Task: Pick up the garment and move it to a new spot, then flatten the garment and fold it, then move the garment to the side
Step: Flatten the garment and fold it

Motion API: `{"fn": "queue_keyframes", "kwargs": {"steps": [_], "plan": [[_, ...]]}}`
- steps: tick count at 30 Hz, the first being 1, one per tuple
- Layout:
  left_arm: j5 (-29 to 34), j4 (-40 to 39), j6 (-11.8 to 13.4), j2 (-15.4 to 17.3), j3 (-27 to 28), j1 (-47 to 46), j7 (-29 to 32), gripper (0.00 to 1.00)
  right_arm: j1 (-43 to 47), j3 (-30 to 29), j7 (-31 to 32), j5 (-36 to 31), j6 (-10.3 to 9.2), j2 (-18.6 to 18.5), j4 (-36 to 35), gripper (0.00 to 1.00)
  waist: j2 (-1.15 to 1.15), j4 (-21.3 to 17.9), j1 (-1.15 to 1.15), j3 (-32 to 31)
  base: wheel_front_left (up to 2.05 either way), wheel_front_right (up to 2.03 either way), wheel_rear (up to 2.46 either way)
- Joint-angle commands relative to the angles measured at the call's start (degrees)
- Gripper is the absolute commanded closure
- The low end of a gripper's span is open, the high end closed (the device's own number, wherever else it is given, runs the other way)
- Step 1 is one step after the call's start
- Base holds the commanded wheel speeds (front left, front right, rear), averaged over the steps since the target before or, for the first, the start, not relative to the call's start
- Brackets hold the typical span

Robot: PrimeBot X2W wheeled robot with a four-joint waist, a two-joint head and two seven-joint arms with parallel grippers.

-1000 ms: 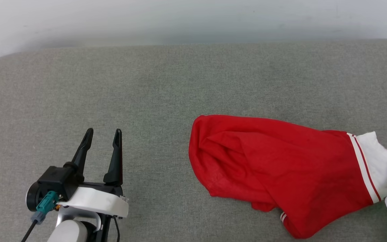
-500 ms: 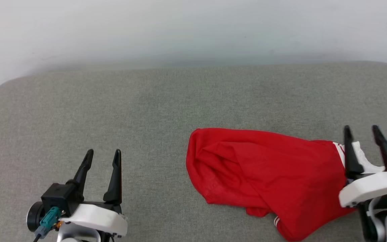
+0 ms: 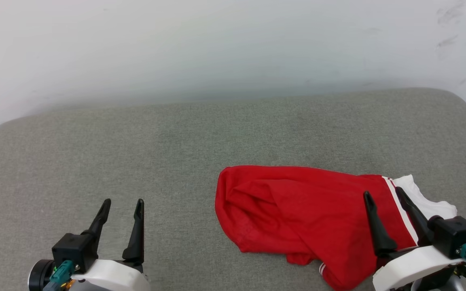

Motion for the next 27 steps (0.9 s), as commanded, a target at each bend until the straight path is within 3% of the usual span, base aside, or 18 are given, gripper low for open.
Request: {"fn": "queue_keyframes", "kwargs": {"steps": [1,7,19,27], "plan": [[0.5,-0.3,0.0,0.4,-0.3,0.0,0.5,0.0,0.5,0.1,0.4,0.4,-0.02,0.3,-0.5,0.0,0.0,-0.4,0.0,0.2,0.0,0.0,0.0],[0.5,-1.0,-3.3,1.1,-4.4,-5.2,7.0,0.0,-0.3,0.1,1.3,0.3,-0.02,0.3,-2.0,0.0,0.0,-1.2,0.0,1.6,0.0,0.0,0.0],[2.5,2.5,-14.3,0.4,-19.1,-21.1,27.5,0.0,-3.1,-0.3,1.6,1.2,-0.02,0.4,-4.7,0.0,0.0,-3.6,0.0,9.1,0.0,0.0,0.0],[1.2,6.1,-16.9,1.6,-28.6,-28.3,40.0,0.0,-5.1,-0.2,0.2,2.0,-0.02,0.4,-4.4,0.0,0.0,-5.0,0.0,14.2,0.0,0.0,0.0]]}}
